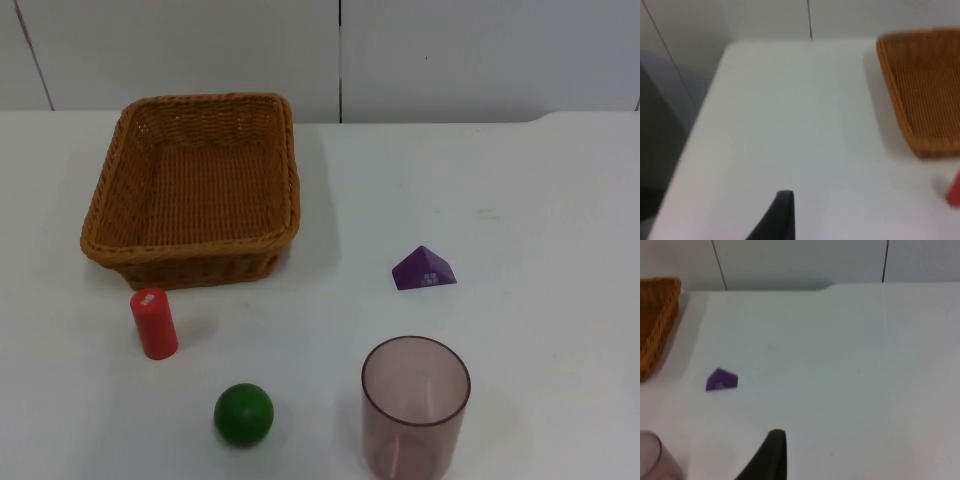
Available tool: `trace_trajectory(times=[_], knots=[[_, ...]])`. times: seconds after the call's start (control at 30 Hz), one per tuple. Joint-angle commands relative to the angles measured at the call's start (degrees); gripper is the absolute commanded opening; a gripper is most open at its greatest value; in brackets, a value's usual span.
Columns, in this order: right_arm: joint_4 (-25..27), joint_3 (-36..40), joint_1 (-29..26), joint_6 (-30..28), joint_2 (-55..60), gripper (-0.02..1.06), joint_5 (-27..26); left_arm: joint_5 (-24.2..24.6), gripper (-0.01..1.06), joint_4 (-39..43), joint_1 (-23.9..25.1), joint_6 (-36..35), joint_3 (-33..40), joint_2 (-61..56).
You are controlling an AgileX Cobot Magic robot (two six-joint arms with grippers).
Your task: Pick up the basket with the left hand and place the triangular block into the basket with the right hand.
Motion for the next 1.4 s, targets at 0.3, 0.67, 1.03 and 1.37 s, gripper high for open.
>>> trace_trajectory(times=[0.3, 0.67, 1.03, 1.37], knots=[[-2.3, -14.6, -0.1, 0.2, 21.8, 1.05, -10.3, -13.2, 1.05, -3.0, -0.3, -2.2, -15.1, 29.7], [-2.8, -22.8, -0.1, 0.2, 41.2, 1.05, -19.6, -17.7, 1.05, -8.1, -0.3, -2.1, -22.1, 47.1], [-2.1, -23.5, -0.1, -0.2, 45.8, 1.05, -20.6, -24.6, 1.05, -9.4, -0.3, -1.1, -22.1, 61.2], [-1.8, -23.5, -0.1, -0.2, 45.8, 1.05, -20.7, -30.6, 1.05, -14.6, -0.4, 2.7, -25.2, 76.5]])
